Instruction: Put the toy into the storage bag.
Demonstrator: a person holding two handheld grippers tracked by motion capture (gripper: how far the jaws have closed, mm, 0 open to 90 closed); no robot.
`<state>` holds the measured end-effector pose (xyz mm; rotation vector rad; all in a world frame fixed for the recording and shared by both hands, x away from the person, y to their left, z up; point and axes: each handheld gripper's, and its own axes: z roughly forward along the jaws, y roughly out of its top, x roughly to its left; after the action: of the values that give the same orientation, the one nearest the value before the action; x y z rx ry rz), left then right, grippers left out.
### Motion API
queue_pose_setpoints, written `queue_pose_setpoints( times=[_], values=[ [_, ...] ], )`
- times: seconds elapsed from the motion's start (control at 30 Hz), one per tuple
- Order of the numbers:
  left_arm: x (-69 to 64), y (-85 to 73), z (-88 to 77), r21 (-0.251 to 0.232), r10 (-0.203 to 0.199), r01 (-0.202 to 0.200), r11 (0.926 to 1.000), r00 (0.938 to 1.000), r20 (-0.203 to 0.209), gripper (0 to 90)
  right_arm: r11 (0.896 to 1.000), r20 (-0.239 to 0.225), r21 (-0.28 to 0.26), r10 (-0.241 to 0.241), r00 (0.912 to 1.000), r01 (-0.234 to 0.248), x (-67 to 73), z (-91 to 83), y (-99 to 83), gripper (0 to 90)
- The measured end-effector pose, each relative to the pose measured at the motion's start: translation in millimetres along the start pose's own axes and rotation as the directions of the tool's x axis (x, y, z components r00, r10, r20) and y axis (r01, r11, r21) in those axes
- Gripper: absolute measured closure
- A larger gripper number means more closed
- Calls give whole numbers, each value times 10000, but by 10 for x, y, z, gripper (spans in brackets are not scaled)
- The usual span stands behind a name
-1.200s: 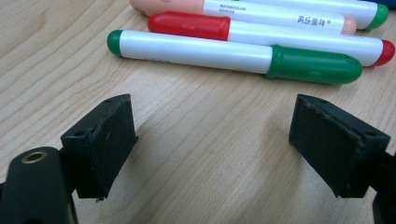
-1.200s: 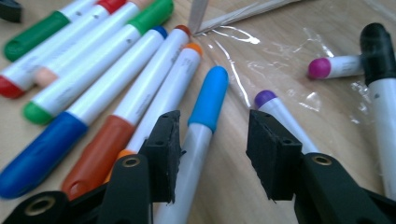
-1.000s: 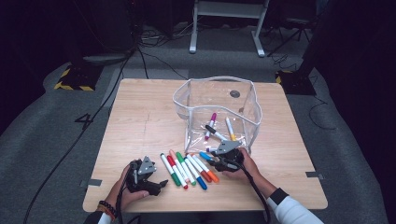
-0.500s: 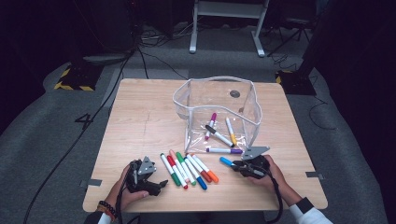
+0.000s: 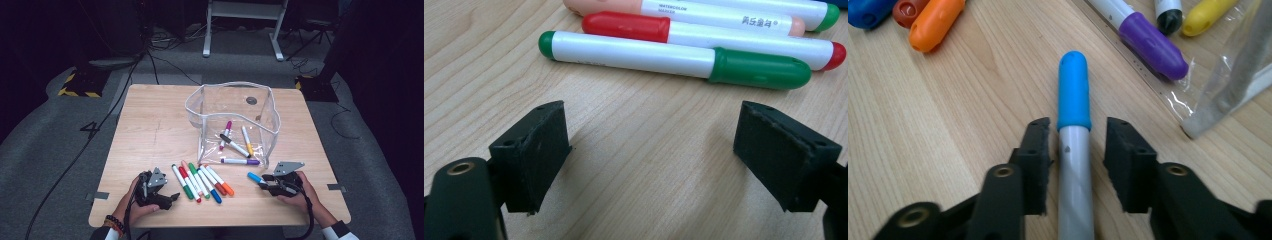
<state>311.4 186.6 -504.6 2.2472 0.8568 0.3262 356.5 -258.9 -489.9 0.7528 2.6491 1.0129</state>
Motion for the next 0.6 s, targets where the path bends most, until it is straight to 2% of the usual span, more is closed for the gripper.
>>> queue_pose_setpoints(
  times=[0.07,0.17,0.23,0.27,0.3,0.33,0.43,0.47,0.6],
  values=[
    [0,0,0,0,2,-2,10000,10000,0,147,10000,-108,-31,94,9999,-95,-1,28,23,547],
    [0,0,2,0,-15,15,10000,10000,23,147,10000,-26,-31,3,10000,-3,20,73,71,569],
    [2,1,1,5,19,-19,10000,10000,12,147,9999,4,-118,70,10000,-70,15,104,96,606],
    [2,1,0,7,25,-25,10000,10000,10,147,9997,54,-143,200,9998,-199,-2,121,117,665],
    [2,1,0,7,25,-25,10000,10000,10,147,9997,54,-143,200,9998,-199,-2,121,117,665],
    [1,0,1,3,-1,1,10000,10000,17,147,9996,109,-127,242,9996,-241,-16,117,118,719],
    [0,0,1,2,-9,9,10000,10000,20,147,9989,142,-279,389,9991,-385,-19,108,90,739],
    [0,0,2,-2,-9,9,10000,10000,20,147,9994,241,-252,252,9994,-246,-11,93,79,744],
    [0,0,1,2,-7,7,10000,10000,20,147,9995,348,-219,226,9991,-218,-8,68,58,746]
  ],
)
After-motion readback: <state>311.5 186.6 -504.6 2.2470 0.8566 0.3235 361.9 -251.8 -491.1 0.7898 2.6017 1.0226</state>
